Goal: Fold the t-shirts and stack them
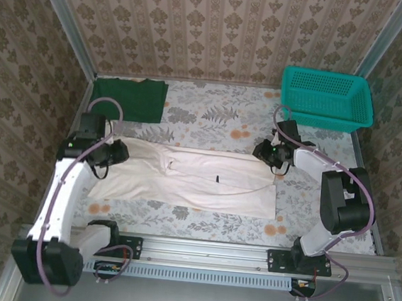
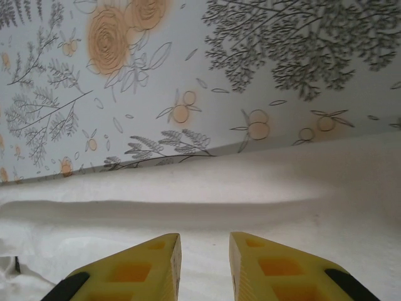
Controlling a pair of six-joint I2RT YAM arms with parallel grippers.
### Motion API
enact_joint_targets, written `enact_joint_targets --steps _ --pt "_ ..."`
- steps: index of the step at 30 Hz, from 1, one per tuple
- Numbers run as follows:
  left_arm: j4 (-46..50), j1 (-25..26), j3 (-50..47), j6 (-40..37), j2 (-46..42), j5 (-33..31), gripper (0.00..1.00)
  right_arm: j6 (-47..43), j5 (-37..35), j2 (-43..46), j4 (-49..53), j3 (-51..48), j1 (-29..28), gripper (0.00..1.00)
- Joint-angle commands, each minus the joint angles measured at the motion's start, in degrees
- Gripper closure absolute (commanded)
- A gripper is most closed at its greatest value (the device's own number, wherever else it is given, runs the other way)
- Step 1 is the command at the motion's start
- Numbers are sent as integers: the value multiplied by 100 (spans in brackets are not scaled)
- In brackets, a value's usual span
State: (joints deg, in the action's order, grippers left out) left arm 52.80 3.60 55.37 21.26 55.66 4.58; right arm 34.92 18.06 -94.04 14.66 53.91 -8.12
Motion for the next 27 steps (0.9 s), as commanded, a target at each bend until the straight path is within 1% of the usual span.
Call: enact_joint_targets --steps 1,2,3,4,5,6,7,9,11,12,13,15,16,19,22,24,27 --pt "442 85 -64 630 -620 -2253 64 56 40 -87 328 76 107 71" --pt "527 -38 -32 900 -755 -2674 62 27 31 -121 417 139 125 72" --pt "507 -234 -50 1005 -826 -2839 62 12 12 -148 512 187 143 72" --pt "491 -395 -52 1109 -831 -2905 59 11 19 -165 567 219 165 72" --pt "352 -616 -104 1115 -757 -2804 56 15 40 -167 607 238 185 72" --pt "88 -835 -157 972 -607 -2420 55 20 27 -153 662 243 196 72" --pt "-118 -919 -168 884 -409 -2105 53 26 5 -132 687 241 197 72" --pt "-569 -915 -86 687 206 -1574 46 44 17 -78 715 200 197 71" --pt "-801 -986 192 518 993 -866 44 59 80 -54 723 156 197 71" --pt "-788 -1039 443 457 1622 -472 48 47 119 -57 747 159 197 71" --pt "-728 -1071 692 423 2086 -186 53 31 106 -69 817 180 197 71" --pt "-814 -995 1092 319 2935 404 60 -10 90 -109 859 219 197 71" --pt "-883 -916 1221 288 3192 496 60 -20 92 -140 839 224 197 71" --pt "-1009 -556 1606 136 4051 534 59 -42 32 -347 871 306 188 71" --pt "-828 -172 2010 11 4828 297 60 5 -215 -568 1074 468 197 71" --pt "-682 -47 2153 45 5177 -169 61 92 -324 -654 1081 503 197 71" --pt "-450 -78 2175 250 5498 -961 61 319 -507 -762 1228 486 257 71"
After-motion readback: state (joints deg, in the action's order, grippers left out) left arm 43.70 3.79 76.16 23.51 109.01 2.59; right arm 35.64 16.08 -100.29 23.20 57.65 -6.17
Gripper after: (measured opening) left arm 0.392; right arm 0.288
